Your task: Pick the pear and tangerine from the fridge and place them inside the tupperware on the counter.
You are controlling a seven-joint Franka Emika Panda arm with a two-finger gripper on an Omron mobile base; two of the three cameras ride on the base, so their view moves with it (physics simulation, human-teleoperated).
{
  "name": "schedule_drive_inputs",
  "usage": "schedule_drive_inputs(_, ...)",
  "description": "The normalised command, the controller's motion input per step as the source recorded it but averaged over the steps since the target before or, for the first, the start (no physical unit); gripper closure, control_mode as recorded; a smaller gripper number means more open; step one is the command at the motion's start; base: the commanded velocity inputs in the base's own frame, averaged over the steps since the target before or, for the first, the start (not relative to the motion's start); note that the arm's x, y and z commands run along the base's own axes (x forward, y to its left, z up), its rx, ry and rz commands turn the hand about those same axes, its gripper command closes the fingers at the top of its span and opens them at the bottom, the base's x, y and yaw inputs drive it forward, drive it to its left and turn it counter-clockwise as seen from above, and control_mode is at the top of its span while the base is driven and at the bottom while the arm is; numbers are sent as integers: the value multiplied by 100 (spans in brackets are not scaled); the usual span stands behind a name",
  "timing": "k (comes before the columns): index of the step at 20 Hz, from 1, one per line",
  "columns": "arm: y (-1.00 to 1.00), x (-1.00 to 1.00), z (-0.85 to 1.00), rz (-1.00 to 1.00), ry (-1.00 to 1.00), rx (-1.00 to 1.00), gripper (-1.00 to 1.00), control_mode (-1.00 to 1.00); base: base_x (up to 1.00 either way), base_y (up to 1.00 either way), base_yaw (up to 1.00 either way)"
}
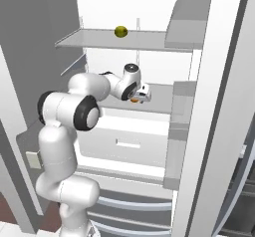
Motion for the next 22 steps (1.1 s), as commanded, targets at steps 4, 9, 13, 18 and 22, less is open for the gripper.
schedule_drive_inputs(4, 0, 19, -5, 0, 3, 0, -100, -100, 0, 0, 0)
schedule_drive_inputs(9, 0, 16, -2, 0, 0, 0, -100, -100, 0, 0, 0)
schedule_drive_inputs(13, 0, 8, -5, 0, 0, 0, -100, -100, 0, 0, 0)
schedule_drive_inputs(18, 0, 0, -23, 0, 0, 0, -100, -100, 0, 0, 0)
schedule_drive_inputs(22, 0, 0, -25, 0, 0, 0, 100, -100, 0, 0, 0)
